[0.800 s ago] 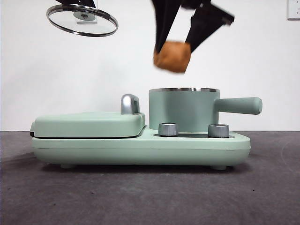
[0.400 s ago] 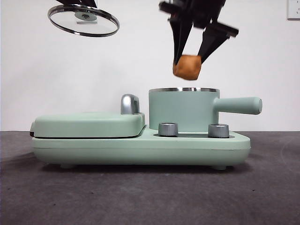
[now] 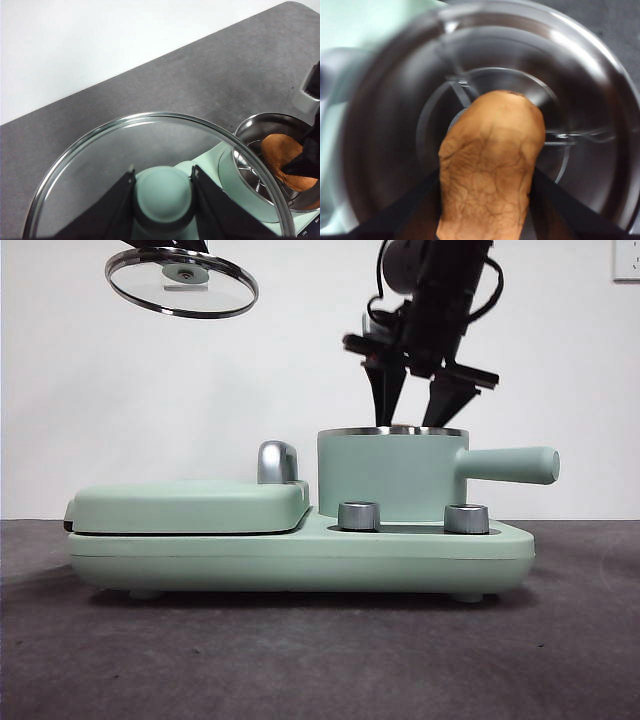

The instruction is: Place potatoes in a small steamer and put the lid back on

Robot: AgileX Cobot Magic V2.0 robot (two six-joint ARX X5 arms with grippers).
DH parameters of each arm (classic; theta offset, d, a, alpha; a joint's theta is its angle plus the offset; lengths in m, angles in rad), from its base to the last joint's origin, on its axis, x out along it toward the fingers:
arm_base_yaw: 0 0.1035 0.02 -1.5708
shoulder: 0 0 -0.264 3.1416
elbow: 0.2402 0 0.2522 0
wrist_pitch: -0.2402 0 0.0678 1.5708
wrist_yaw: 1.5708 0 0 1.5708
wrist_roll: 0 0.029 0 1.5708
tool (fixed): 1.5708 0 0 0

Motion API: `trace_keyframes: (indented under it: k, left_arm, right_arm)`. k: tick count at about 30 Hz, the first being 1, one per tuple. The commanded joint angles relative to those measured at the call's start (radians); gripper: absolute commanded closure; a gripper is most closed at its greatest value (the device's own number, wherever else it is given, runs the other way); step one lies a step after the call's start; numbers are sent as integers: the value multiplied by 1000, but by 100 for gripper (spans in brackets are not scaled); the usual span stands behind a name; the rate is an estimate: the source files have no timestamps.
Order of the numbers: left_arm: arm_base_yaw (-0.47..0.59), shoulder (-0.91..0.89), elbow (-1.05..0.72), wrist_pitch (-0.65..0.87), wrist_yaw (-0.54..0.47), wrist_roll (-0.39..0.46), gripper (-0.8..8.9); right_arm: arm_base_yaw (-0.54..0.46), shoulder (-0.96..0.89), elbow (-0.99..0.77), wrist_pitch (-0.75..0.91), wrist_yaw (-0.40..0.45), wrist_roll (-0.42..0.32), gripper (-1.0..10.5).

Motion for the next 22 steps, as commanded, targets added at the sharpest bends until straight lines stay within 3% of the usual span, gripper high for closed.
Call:
trace_keyframes:
  k: [1,8,22]
  left_arm:
    - [-3,27,23,29,10,-9,797]
    - [-3,53,23,30,32,-14,797]
    - [-10,80,23,32,39,-15,797]
  right_arm:
    - [5,25,29,-1,-6,-16,783]
    - [5,24,37,-8,-8,-17,539]
    - [10,-13,260,-243,-1,-64,539]
